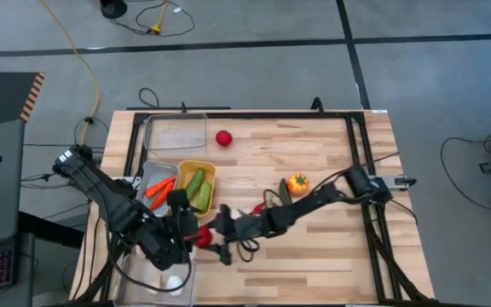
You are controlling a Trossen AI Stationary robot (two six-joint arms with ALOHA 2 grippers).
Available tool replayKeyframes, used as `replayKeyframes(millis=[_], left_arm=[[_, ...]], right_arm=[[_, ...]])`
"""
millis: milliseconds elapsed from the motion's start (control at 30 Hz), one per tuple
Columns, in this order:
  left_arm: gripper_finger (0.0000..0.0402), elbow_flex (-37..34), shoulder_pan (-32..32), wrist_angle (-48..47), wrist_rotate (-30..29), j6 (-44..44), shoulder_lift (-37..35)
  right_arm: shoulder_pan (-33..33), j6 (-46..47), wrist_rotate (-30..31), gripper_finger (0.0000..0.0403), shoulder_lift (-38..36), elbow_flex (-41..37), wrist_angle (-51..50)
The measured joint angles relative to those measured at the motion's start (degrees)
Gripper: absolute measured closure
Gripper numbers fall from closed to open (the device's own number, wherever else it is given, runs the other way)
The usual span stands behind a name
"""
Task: Sort produce into baskets
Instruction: Put the bottom right tomato into the white bin, then put the top left tomato to the white bin
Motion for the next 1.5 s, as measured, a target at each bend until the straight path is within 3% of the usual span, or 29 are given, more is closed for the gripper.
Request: replayKeyframes(millis=[200,467,667,867,1167,1500], left_arm=[[0.009,0.01,0.0,-0.59,-0.32,0.25,-0.08],[0.009,0.01,0.0,-1.48,-1.36,0.41,-0.08],[0.0091,0.02,0.0,-1.5,-1.67,0.62,-0.08],[0.0091,0.01,0.0,-1.5,-1.79,0.58,-0.08],[0.0091,0.02,0.0,-1.5,-1.79,0.53,-0.08],[0.0091,0.02,0.12,-1.46,-1.77,0.38,-0.08]], right_arm=[[-1.76,-0.46,-1.77,0.0085,8.31,12.14,-0.28],[-2.94,5.34,-5.01,0.0085,16.18,20.43,-0.35],[-3.59,6.56,-9.82,0.0085,16.16,20.9,-0.74],[-3.59,6.52,-10.07,0.0081,16.05,20.9,0.18],[-3.61,6.53,-10.07,0.001,15.96,20.9,0.21],[-3.72,8.48,-10.48,0.0028,14.34,20.79,-0.97]])
